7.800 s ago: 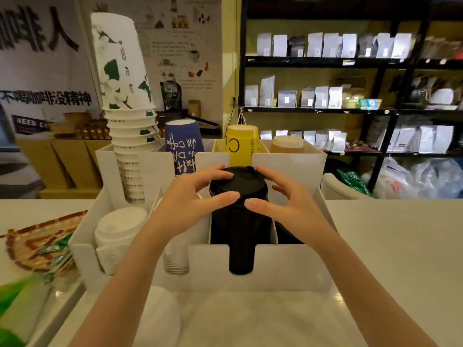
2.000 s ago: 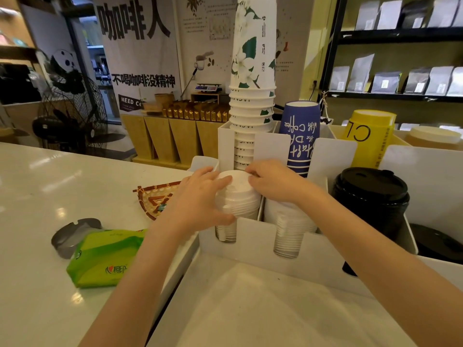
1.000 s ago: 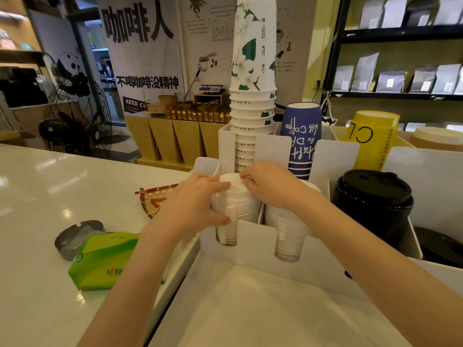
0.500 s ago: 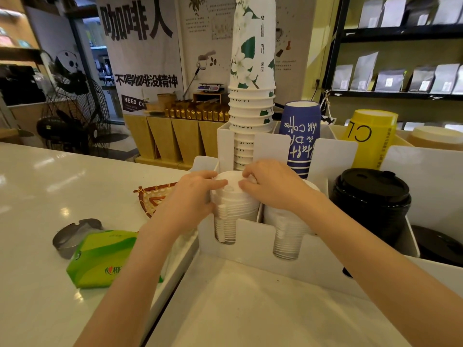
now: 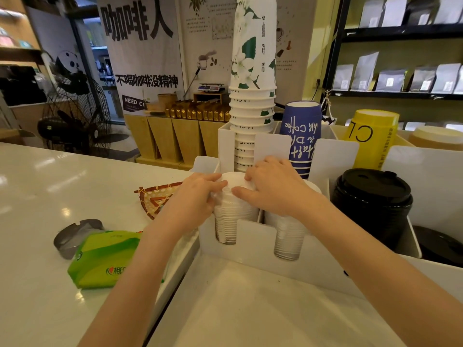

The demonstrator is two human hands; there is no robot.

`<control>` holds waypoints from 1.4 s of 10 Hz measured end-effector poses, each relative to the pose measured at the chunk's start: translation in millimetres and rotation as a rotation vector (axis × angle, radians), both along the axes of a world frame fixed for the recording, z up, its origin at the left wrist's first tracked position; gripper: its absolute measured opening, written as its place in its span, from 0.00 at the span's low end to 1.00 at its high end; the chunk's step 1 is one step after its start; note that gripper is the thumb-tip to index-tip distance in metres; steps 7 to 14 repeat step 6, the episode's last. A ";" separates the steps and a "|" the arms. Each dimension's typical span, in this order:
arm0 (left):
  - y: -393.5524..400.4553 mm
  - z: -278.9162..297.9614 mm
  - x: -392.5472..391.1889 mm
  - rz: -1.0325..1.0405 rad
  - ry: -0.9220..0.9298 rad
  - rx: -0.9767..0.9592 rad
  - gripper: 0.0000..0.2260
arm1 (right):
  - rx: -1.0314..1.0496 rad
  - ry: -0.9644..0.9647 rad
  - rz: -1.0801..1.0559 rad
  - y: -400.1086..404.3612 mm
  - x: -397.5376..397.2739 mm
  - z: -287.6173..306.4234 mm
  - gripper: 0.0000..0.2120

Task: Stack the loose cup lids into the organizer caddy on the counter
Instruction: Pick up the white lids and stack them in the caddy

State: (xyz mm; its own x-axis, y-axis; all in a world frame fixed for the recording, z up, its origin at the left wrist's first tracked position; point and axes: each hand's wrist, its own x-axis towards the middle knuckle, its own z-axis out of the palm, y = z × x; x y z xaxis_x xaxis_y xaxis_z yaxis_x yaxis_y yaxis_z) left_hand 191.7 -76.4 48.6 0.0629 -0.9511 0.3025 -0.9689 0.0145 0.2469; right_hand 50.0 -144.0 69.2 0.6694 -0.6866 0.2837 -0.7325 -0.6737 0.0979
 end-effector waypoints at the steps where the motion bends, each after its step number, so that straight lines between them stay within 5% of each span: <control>1: -1.4 -0.7 -2.1 0.003 -0.036 0.006 0.21 | 0.003 -0.006 0.005 0.8 -0.6 -1.2 0.26; 4: -2.0 3.9 -5.6 0.044 -0.032 0.022 0.19 | 0.076 -0.008 0.021 3.6 -4.3 0.6 0.25; 5: -1.0 13.0 -6.4 0.048 0.020 0.075 0.20 | 0.152 -0.090 0.065 7.7 -12.6 5.8 0.22; 6: -2.3 37.6 -10.5 0.011 0.006 0.139 0.19 | 0.205 -0.370 0.161 25.1 -35.8 28.1 0.18; 14: -2.3 37.6 -10.5 0.011 0.006 0.139 0.19 | 0.205 -0.370 0.161 25.1 -35.8 28.1 0.18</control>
